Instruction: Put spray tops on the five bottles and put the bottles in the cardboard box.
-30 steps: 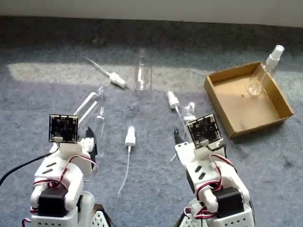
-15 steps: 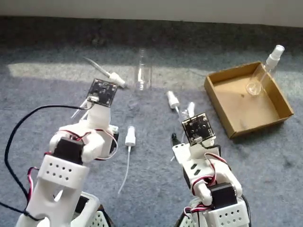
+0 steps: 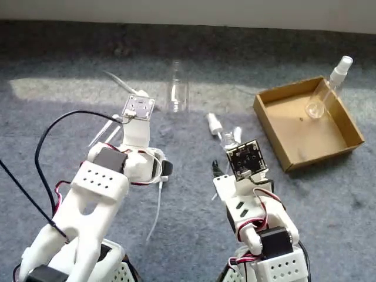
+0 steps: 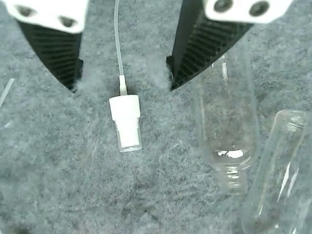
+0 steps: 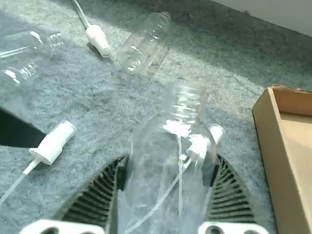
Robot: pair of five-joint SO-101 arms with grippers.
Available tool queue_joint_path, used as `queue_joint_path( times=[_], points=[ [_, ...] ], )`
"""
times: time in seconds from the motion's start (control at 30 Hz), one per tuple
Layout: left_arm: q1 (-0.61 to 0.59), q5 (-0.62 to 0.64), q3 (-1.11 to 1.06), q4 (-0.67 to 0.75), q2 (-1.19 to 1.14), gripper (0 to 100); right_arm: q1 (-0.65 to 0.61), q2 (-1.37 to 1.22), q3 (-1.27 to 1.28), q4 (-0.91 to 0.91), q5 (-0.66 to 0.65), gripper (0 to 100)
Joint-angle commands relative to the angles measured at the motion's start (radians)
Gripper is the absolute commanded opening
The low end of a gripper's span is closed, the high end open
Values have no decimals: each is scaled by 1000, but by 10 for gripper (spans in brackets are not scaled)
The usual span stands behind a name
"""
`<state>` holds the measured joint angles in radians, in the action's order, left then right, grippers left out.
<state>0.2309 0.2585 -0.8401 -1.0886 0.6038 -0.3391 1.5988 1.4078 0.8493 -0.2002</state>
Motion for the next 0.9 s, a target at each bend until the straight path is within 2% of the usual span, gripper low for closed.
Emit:
queue_joint_path(
  times=[0.0,0.2,0.5,0.73,0.8,0.87],
  points=[
    [21,20,44,103,-96,263,7,12,58,-96,11,112],
    [16,20,48,206,-260,263,7,12,193,-259,11,112],
    [15,20,50,336,-400,262,4,12,219,-265,11,112],
    [21,20,50,376,-466,261,2,12,219,-265,11,112],
    [21,20,50,371,-483,233,2,12,219,-265,11,112],
    [21,20,50,374,-501,163,2,12,219,-265,11,112]
  ],
)
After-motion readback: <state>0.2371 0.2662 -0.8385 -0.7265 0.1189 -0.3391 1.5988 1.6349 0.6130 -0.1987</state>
